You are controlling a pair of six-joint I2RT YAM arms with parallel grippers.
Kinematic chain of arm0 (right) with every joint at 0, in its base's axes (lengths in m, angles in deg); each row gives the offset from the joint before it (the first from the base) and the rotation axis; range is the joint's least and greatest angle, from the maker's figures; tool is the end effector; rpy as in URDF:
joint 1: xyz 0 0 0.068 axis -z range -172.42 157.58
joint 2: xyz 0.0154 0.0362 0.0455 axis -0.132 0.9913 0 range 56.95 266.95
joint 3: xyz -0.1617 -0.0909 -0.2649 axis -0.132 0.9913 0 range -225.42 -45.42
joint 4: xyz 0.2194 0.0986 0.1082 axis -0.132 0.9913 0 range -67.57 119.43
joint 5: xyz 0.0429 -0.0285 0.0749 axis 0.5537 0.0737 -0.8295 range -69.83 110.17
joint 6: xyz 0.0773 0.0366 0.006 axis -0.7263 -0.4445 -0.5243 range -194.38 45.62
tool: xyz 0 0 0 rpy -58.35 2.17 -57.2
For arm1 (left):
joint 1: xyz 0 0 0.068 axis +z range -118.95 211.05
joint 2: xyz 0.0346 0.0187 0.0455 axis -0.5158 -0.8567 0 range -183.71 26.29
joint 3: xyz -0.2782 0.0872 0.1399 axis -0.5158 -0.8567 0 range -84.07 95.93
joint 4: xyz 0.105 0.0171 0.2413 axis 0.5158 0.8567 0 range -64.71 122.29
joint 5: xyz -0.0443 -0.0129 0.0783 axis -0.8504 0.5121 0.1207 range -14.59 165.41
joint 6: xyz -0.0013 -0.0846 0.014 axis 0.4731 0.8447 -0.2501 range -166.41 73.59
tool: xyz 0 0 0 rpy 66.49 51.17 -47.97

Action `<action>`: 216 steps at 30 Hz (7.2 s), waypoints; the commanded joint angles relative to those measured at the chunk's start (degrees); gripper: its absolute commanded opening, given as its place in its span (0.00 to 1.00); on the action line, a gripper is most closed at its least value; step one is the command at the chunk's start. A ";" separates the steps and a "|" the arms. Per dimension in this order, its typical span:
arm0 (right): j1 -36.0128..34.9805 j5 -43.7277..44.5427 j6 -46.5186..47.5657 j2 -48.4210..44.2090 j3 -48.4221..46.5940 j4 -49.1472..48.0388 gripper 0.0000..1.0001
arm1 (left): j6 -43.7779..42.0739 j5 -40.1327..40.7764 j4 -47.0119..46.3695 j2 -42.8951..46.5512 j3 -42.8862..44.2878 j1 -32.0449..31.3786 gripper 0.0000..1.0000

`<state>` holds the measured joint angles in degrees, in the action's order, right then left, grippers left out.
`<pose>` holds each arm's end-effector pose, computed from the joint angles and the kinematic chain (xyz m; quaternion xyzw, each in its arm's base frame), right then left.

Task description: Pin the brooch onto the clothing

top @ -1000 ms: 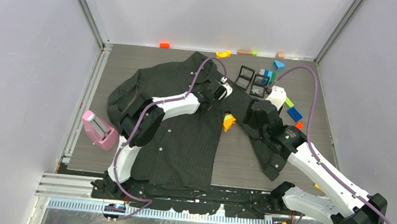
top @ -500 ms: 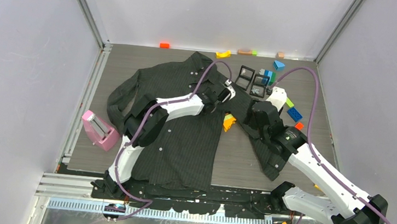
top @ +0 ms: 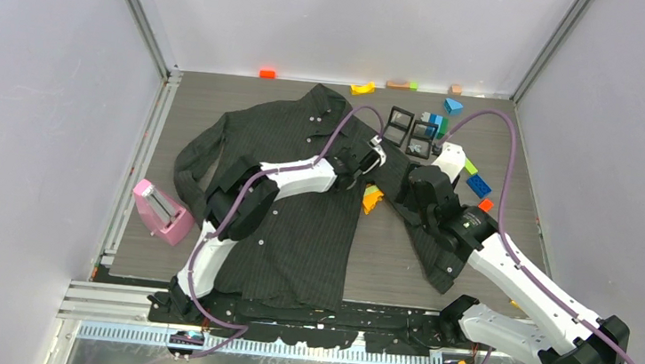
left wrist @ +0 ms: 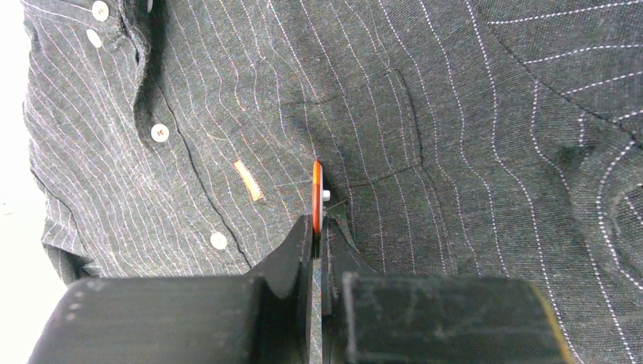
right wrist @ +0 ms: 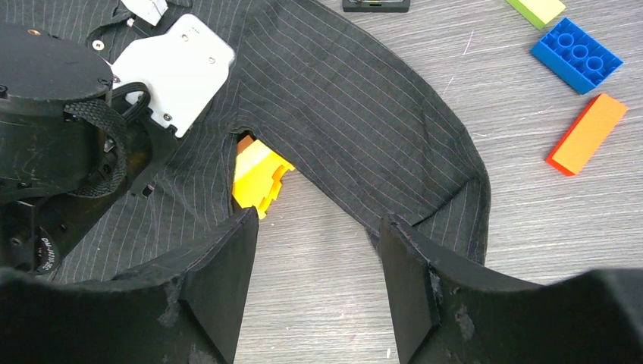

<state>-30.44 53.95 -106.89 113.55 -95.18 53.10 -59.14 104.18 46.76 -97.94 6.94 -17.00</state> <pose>0.1893 0.0946 0.3240 0.0870 0.8634 0.0315 0.4959 0.3737 -0.3614 0.1750 0.4019 0.8343 0.1365 0.3517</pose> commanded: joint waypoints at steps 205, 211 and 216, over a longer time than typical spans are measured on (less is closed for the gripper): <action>10.99 -47.75 -12.65 19.03 -3.50 -26.84 0.01 | 52.11 -107.14 -38.26 42.00 -29.30 20.27 0.00; 11.04 -46.16 -12.42 18.30 -2.82 -26.66 0.01 | 50.04 -105.67 -35.98 42.57 -29.13 20.62 0.00; 11.04 -45.92 -12.04 17.99 -2.63 -26.72 0.01 | 49.03 -104.07 -34.54 42.75 -28.95 21.10 0.00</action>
<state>-21.26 -9.61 -120.29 128.96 -99.49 26.26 -11.34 12.54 13.47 -59.73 -24.25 6.45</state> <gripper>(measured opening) 0.108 0.027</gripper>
